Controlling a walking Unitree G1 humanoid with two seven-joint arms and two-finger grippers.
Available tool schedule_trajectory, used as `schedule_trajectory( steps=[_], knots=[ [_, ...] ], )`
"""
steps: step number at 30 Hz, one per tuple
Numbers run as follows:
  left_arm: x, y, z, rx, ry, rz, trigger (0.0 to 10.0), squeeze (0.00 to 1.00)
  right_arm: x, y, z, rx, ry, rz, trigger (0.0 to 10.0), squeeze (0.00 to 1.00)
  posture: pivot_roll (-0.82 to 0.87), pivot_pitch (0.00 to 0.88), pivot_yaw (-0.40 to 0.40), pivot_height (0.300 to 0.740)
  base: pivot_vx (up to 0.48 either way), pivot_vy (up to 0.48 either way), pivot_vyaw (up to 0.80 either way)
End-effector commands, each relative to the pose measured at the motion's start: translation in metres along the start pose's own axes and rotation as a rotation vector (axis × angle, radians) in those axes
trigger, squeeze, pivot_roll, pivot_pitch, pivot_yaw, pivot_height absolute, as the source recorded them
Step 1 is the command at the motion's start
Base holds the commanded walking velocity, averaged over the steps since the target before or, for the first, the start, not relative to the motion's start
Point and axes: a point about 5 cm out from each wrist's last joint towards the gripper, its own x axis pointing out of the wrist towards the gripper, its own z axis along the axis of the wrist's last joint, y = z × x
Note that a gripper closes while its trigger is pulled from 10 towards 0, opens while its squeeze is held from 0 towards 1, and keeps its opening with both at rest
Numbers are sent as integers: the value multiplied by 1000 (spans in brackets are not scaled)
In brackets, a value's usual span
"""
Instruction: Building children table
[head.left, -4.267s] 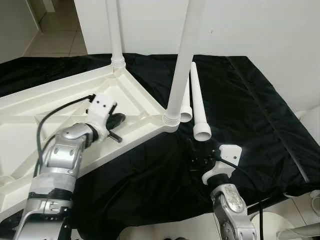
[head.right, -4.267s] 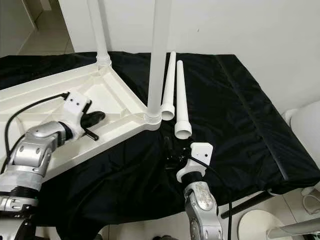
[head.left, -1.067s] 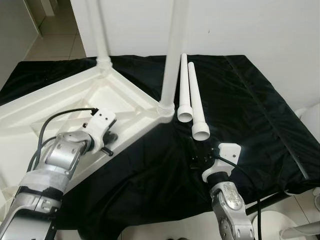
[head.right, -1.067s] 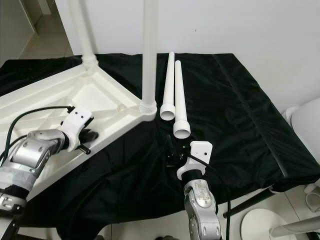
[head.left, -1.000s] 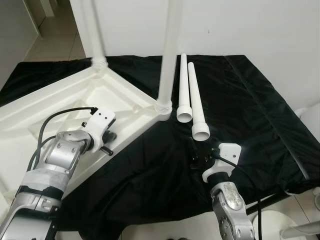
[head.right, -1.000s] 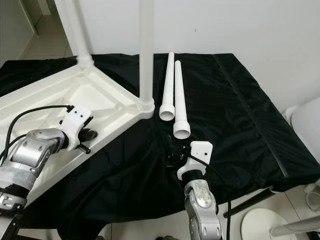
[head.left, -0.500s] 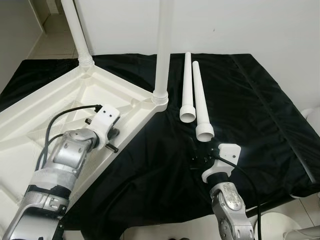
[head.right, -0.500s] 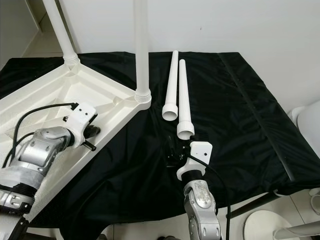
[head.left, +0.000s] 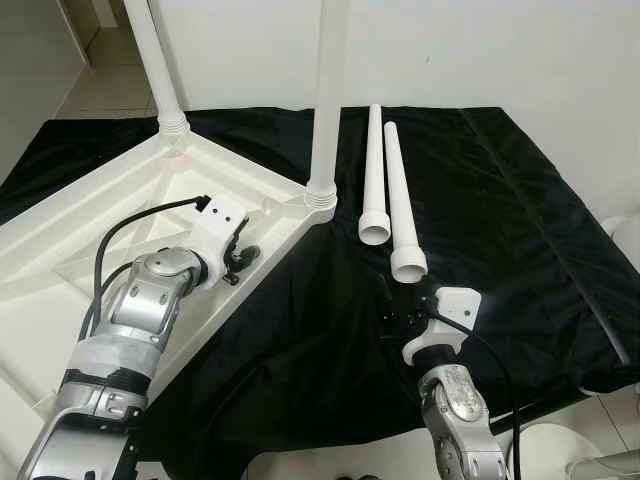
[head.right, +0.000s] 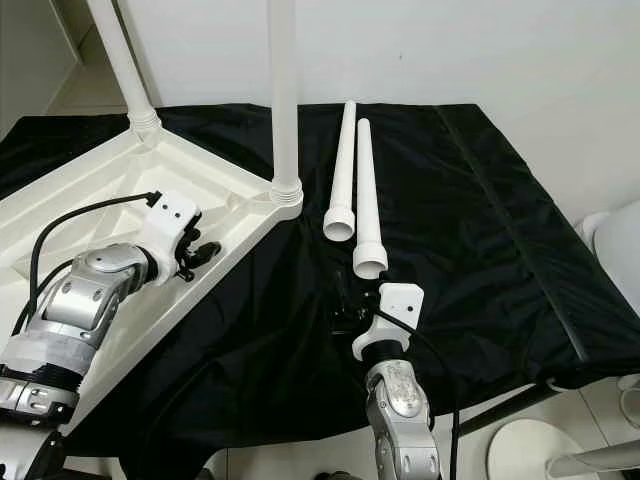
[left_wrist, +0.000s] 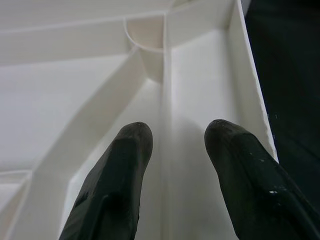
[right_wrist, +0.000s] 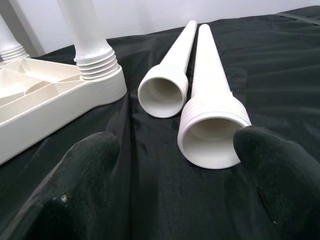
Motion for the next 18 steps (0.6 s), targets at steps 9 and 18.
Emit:
schedule_trajectory(
  steps=[9,18],
  knots=[
    [-30,26,8,23,-102,1,10000,0,-3,0,-3,3,9,-10,10000,0,4,95,13,740,0,0,0],
    [-63,44,-14,85,7,-30,10000,0,-4,0,-4,1,11,-8,10000,0,13,105,8,740,0,0,0]
  ],
)
